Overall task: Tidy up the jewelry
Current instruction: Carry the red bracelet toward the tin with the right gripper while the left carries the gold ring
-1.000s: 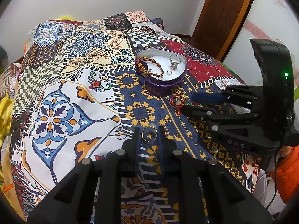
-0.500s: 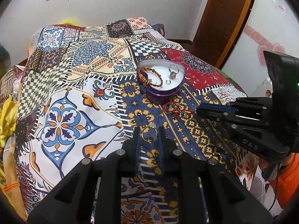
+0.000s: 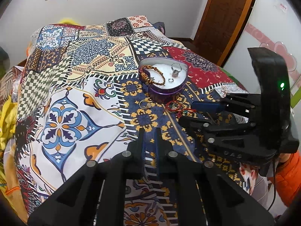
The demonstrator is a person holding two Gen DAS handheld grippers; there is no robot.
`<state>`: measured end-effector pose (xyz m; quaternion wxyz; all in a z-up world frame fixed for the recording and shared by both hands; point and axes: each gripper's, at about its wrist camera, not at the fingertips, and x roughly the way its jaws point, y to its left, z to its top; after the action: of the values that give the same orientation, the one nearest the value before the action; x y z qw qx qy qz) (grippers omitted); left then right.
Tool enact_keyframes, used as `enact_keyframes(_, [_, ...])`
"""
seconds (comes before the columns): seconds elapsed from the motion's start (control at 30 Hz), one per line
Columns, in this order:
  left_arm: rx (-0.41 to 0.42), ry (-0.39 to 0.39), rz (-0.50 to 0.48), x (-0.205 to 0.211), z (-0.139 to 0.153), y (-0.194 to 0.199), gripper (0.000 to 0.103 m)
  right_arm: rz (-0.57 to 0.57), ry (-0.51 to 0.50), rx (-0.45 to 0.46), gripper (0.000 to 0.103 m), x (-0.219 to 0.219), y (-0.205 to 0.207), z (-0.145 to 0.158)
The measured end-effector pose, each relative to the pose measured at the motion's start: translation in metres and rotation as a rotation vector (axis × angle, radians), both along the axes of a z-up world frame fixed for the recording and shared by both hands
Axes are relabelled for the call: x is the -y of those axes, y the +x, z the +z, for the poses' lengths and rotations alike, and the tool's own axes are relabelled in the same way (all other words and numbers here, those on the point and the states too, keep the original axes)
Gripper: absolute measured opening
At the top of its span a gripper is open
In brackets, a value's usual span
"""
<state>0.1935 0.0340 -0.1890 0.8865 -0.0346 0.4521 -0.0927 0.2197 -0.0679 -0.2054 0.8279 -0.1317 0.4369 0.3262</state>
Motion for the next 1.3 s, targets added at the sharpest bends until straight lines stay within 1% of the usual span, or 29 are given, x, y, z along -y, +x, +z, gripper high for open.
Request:
enact_keyframes(0.03, [0.0,0.007,-0.002,0.0,0.0,0.0,0.007,0.009,-0.013,0.017,0.027,-0.003,-0.001,-0.001])
enact_keyframes(0.07, [-0.006,0.014,-0.004,0.0,-0.002,0.001,0.009,0.021,-0.02,0.025,0.019,-0.004,-0.003,-0.002])
enact_keyframes(0.1, [-0.008,0.016,-0.004,-0.001,-0.002,0.002,0.011,0.032,-0.013,0.02,0.007,-0.005,-0.003,-0.002])
enact_keyframes(0.13, [-0.012,0.018,-0.002,-0.002,-0.004,0.003,0.013,0.032,-0.002,0.005,0.007,-0.005,-0.001,-0.002])
enact_keyframes(0.2, [-0.016,0.024,0.006,-0.004,-0.005,0.006,0.02,0.024,0.013,-0.008,0.006,-0.001,0.0,-0.001])
enact_keyframes(0.27, [-0.018,0.027,0.01,-0.006,-0.007,0.009,0.024,0.003,0.019,0.005,0.006,0.003,-0.001,0.002])
enact_keyframes(0.3, [-0.018,0.029,0.011,-0.006,-0.007,0.01,0.027,-0.006,0.029,0.011,0.005,0.005,-0.002,0.005])
enact_keyframes(0.37, [-0.022,0.039,0.012,-0.006,-0.009,0.014,0.03,-0.025,0.063,0.017,0.004,0.013,-0.003,0.011])
enact_keyframes(0.53, [-0.051,0.038,-0.002,-0.003,-0.017,0.032,0.03,-0.066,0.122,0.045,0.004,0.03,-0.003,0.031])
enact_keyframes(0.67, [-0.083,0.035,-0.004,-0.001,-0.024,0.049,0.03,-0.082,0.149,0.068,0.004,0.036,-0.001,0.042])
enact_keyframes(0.83, [-0.095,0.035,-0.012,0.003,-0.028,0.064,0.03,-0.104,0.181,0.099,0.004,0.044,0.002,0.053])
enact_keyframes(1.03, [-0.092,0.058,-0.016,0.008,-0.032,0.076,0.03,-0.132,0.208,0.111,0.004,0.05,0.013,0.056])
enact_keyframes(1.13, [-0.09,0.05,-0.008,0.006,-0.034,0.081,0.03,-0.135,0.226,0.105,0.004,0.053,0.017,0.056])
enact_keyframes(1.17, [-0.084,0.046,-0.004,0.006,-0.034,0.082,0.026,-0.137,0.23,0.105,0.004,0.053,0.018,0.056])
enact_keyframes(1.2, [-0.081,0.048,0.0,0.005,-0.035,0.082,0.018,-0.138,0.233,0.105,0.004,0.054,0.02,0.056])
enact_keyframes(1.23, [-0.08,0.05,0.004,0.005,-0.035,0.082,0.016,-0.14,0.237,0.105,0.004,0.054,0.021,0.056])
enact_keyframes(1.3, [-0.077,0.039,0.005,0.003,-0.035,0.083,0.016,-0.141,0.243,0.105,0.004,0.056,0.022,0.057])
